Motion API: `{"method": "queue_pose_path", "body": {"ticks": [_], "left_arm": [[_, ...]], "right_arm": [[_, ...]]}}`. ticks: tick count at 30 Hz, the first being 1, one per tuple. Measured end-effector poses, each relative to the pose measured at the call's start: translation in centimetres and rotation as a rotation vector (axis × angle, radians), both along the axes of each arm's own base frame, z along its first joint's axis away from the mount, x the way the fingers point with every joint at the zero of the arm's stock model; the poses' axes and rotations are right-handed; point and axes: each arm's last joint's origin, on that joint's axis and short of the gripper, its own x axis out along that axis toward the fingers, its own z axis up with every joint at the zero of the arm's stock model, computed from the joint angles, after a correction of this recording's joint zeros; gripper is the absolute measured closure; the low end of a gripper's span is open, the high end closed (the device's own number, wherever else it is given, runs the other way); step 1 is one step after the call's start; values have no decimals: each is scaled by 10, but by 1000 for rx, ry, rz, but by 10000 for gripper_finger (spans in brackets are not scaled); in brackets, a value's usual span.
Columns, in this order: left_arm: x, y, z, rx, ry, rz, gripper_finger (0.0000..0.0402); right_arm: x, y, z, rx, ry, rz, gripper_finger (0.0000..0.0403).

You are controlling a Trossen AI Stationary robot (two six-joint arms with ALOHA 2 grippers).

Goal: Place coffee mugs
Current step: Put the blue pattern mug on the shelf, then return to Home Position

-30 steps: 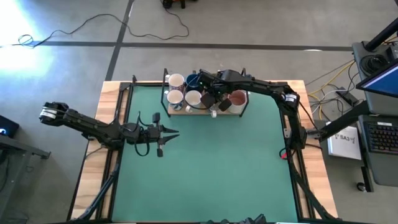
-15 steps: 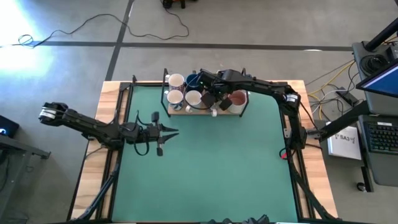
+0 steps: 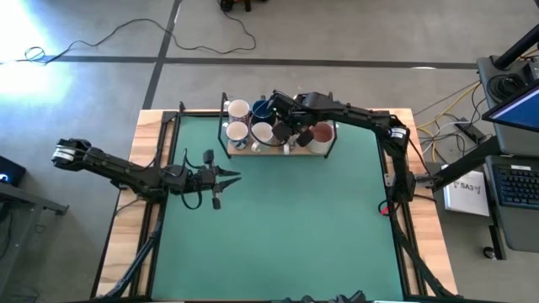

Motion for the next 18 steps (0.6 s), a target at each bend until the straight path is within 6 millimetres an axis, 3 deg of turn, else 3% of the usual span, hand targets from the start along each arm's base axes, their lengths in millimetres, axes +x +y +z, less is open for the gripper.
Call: {"method": "queue_pose_path", "body": {"ticks": [8,18], "left_arm": [[0,1,0,1,-1,9,359],[0,1,0,1,-3,11,359]], "right_arm": [[-1,2,6,0,-29,-35,332],[-9,24,11,95,-19,-189,332]]}}
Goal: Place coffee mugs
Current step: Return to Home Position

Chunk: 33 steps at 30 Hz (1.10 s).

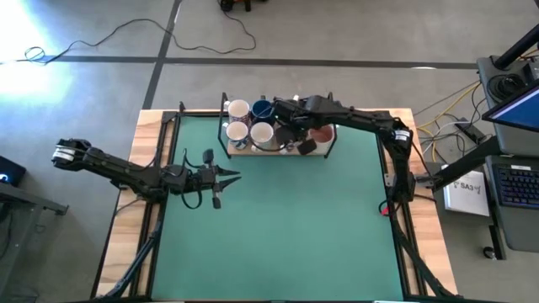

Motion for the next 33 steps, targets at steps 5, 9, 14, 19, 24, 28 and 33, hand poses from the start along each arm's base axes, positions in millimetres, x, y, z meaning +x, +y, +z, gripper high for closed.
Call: {"method": "queue_pose_path", "body": {"ticks": [5,9,14,19,24,28,33], "left_arm": [[-2,0,3,5,-13,0,359],[-4,1,4,9,-17,19,359],[-12,3,3,-26,34,48,359],[-22,5,15,-122,134,68,359],[-30,6,21,-110,275,41,359],[-34,6,17,-99,310,25,359],[-42,7,10,-104,294,25,359]], "right_arm": [[-15,5,-1,82,71,-177,332],[-25,9,11,112,46,-288,332],[-44,19,38,260,-79,-368,333],[-67,32,62,421,-224,-406,333],[-85,42,51,476,-343,-429,333],[-104,52,29,514,-415,-499,334],[-121,71,2,572,-553,-529,335]]}}
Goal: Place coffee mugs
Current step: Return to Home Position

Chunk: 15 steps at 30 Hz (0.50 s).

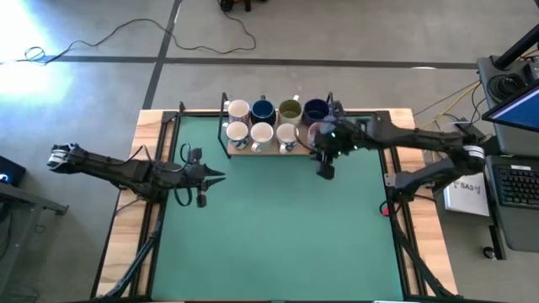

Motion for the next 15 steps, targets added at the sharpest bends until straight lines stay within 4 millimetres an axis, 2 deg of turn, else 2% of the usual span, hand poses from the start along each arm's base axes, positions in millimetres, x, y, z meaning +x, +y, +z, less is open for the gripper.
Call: {"method": "queue_pose_path", "body": {"ticks": [4,8,15], "left_arm": [[-6,1,-7,-19,-89,1,359],[-13,3,-25,-32,-201,6,359],[-21,4,-52,-69,-395,8,359]], "right_arm": [[-10,18,-19,13,-106,17,335],[-21,35,-39,32,-202,34,335],[-38,52,-69,-8,-381,-46,335]]}}
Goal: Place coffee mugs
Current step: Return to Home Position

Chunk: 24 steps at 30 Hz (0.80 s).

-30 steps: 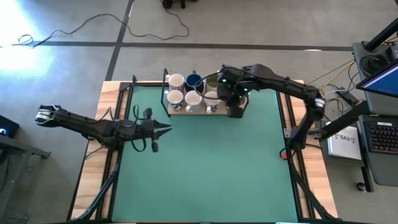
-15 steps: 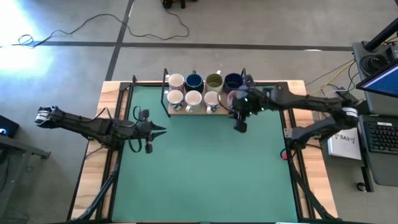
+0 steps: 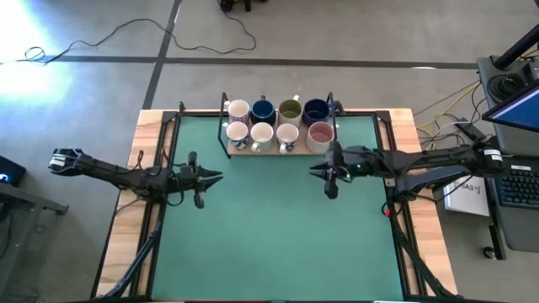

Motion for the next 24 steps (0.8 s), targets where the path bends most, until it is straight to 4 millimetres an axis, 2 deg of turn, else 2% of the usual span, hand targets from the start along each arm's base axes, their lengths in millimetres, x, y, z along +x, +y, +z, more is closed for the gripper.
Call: {"method": "queue_pose_path", "body": {"ticks": [4,12,20,24], "left_arm": [[-2,0,-8,-27,-8,2,359],[1,0,-13,-50,32,8,359],[3,0,-17,-74,57,12,359],[3,0,-17,-75,55,12,359]], "right_arm": [[-9,3,-14,-11,-63,8,335],[-24,3,-49,40,-22,-30,335],[-46,5,-90,90,-157,-62,335],[-59,6,-106,110,-167,-72,335]]}}
